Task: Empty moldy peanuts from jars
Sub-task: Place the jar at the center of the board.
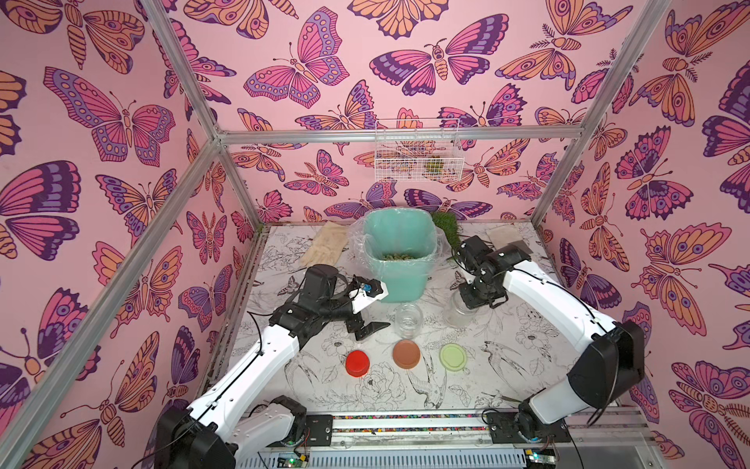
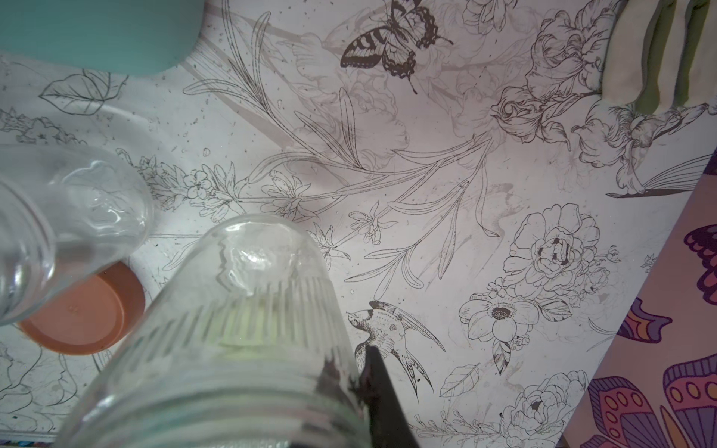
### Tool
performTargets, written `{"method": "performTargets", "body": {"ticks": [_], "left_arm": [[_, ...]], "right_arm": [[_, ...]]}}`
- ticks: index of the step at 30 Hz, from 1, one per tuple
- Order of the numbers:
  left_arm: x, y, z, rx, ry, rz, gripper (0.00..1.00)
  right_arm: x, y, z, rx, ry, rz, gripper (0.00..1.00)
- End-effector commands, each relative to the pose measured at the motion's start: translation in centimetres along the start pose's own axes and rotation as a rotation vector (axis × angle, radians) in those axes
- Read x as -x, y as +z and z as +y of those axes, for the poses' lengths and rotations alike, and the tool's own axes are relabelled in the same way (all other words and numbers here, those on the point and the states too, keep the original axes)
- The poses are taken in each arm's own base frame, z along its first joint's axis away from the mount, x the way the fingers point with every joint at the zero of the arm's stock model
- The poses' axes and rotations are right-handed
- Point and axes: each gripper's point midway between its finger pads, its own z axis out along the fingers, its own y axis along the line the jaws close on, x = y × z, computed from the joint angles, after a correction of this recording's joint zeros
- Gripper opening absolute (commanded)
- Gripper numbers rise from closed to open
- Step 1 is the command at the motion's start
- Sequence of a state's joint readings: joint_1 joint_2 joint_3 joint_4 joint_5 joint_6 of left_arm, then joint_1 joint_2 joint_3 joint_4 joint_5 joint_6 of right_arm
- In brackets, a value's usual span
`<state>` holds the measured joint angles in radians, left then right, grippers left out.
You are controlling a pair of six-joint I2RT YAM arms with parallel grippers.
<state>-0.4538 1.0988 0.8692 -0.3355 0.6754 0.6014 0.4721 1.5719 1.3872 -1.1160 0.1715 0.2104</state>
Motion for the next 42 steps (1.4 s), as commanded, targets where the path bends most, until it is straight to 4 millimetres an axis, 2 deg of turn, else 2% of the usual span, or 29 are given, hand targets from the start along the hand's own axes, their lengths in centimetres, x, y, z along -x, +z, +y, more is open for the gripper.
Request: {"method": "performTargets", "body": {"ticks": [1,10,21,27,37,42], "left_arm": [[-0.5,0.7,-0.2,-0.011,0.005,0.006,1.0],[-0.7,1.3,-0.3,-0.02,0.0,0.01,1.0],[-0.6,1.7,-0.1,-0.032,-0.004,0.007,1.0],[-0.3,1.7,0.2,-0.025,0.001,0.006,1.0],[-0.3,1.6,0.2,-0.019,0.0,0.007,1.0],[-0.2,1.5,0.3,-0.016,-0.002,0.005,1.0]], "right_arm": [[0.9,0.9,0.1,-0.022,0.036,-0.024,0.0],[1.3,3.4,0.7,-0.024,0.062,0.011,0.0],[0.7,4.7,0.8,-0.041,0.058,0.035,0.04],[0.6,5.0,1.2,-0.026,0.052,0.051,0.07],[0.4,4.8,1.7,-0.001,0.043,0.061,0.23],[0.4,4.3,2.2,0.031,0.046,0.059,0.25]]}}
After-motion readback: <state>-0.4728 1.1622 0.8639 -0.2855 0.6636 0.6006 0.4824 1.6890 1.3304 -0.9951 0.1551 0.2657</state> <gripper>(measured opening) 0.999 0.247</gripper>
